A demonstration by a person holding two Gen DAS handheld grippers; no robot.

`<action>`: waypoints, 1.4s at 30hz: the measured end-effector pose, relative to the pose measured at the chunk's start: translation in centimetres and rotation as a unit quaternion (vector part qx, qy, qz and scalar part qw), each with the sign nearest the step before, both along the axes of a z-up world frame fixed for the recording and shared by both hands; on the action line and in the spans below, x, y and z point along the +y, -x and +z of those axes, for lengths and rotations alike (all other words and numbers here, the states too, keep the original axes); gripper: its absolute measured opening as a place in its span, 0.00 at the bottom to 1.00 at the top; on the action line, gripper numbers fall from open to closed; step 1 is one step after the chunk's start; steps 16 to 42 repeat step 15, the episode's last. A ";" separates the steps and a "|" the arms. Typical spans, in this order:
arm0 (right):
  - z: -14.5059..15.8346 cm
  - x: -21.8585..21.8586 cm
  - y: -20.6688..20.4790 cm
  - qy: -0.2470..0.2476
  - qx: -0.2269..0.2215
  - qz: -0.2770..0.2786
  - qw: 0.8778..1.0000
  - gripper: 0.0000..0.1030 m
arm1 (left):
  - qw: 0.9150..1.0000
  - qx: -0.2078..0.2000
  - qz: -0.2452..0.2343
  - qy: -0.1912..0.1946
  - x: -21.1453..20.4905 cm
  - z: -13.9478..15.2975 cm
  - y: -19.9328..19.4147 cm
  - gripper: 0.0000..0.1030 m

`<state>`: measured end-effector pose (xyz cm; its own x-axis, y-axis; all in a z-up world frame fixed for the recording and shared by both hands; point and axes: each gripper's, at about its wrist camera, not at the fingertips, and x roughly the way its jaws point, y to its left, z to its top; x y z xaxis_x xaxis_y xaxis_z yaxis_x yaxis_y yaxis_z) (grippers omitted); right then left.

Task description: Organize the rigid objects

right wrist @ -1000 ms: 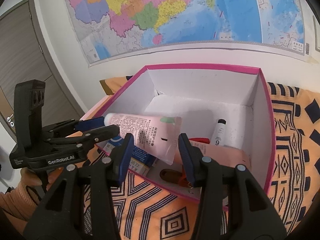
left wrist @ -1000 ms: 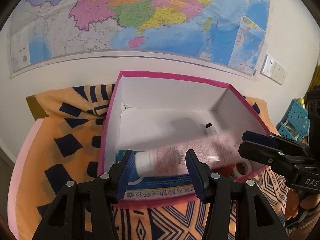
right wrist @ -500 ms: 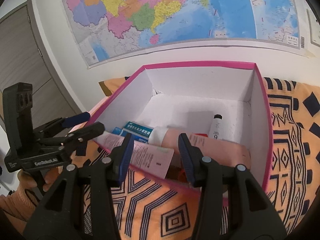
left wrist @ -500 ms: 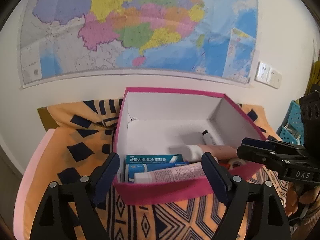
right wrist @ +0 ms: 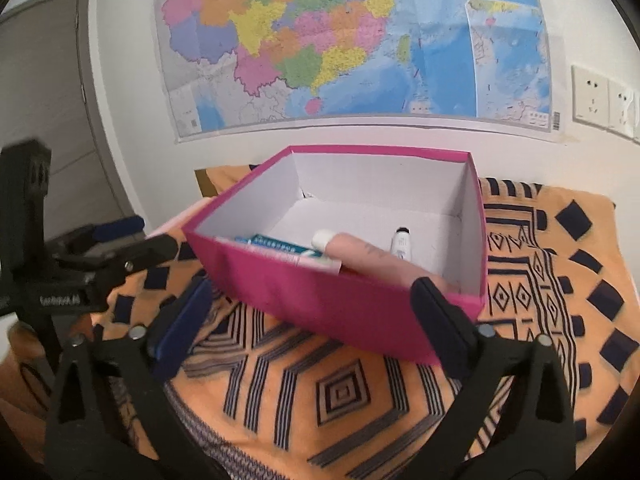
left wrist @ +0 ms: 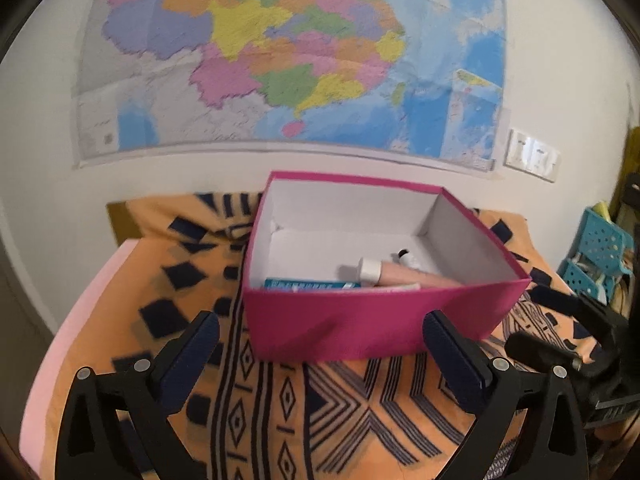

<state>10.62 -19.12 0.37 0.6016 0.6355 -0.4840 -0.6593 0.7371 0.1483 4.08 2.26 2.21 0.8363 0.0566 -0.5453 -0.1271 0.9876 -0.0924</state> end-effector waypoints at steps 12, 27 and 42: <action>-1.8 -1.2 2.4 0.002 0.011 -0.029 1.000 0.97 | 0.999 0.032 0.012 -0.003 -1.3 -1.8 1.8 1.00; -2.0 -1.2 2.9 0.002 0.011 -0.026 1.000 0.97 | 0.999 0.037 0.009 -0.008 -1.7 -2.0 2.0 1.00; -2.0 -1.2 2.9 0.002 0.011 -0.026 1.000 0.97 | 0.999 0.037 0.009 -0.008 -1.7 -2.0 2.0 1.00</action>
